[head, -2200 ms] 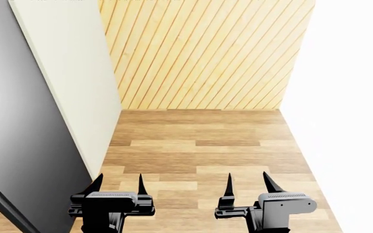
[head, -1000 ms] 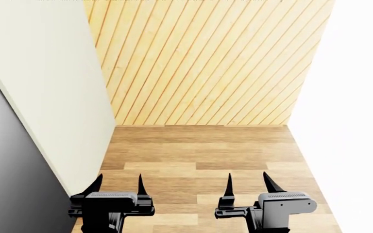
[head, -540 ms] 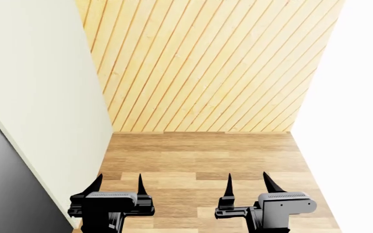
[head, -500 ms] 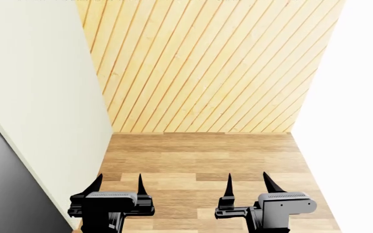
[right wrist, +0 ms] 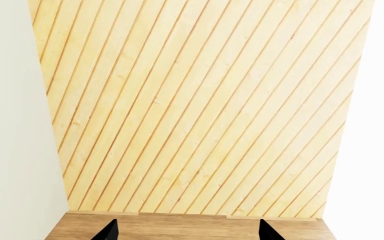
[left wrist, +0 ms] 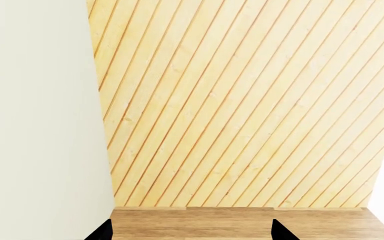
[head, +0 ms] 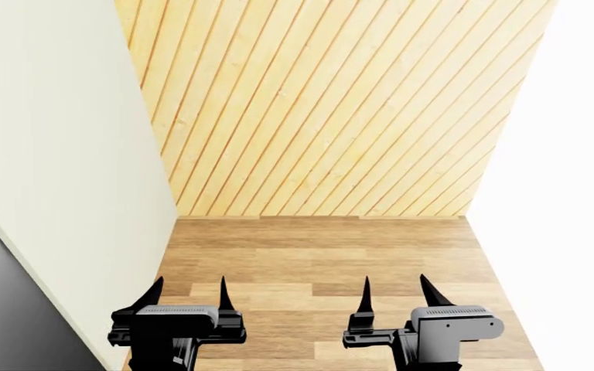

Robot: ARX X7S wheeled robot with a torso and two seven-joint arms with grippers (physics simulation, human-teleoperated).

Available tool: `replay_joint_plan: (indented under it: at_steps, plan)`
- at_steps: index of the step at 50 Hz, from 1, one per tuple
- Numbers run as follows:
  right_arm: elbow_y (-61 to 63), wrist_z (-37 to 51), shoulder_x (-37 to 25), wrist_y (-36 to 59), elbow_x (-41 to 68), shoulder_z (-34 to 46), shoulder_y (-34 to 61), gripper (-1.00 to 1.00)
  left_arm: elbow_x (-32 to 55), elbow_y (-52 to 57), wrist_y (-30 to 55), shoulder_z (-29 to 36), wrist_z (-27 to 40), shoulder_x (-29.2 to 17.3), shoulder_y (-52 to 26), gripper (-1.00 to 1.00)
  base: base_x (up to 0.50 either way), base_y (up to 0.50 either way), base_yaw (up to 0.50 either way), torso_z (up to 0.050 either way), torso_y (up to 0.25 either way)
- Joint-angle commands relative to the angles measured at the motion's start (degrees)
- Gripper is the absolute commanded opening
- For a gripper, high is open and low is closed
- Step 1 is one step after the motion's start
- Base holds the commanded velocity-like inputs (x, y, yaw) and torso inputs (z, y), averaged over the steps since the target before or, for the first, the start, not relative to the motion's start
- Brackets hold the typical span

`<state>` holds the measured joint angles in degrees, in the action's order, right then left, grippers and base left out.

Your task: Close the fridge door

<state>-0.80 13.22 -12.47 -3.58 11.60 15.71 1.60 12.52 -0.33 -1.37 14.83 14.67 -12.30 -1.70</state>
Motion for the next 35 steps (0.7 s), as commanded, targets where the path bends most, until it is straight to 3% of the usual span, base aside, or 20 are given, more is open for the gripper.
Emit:
replay_joint_plan:
  at_steps: [1,35]
  plan:
    - [0.1,0.4,-0.2,-0.1,0.1,0.2,0.0,1.0,0.2,0.0,-0.1,0.3,0.2,-0.2,0.0,1.0,0.0,0.2,0.0,0.0,0.0]
    - [0.2,1.0,-0.9,-0.9,0.7,1.1,0.0,1.0,0.8,-0.2,-0.3,1.0,0.9,-0.7,-0.3,1.0,0.0,0.49,0.0,0.0,0.0]
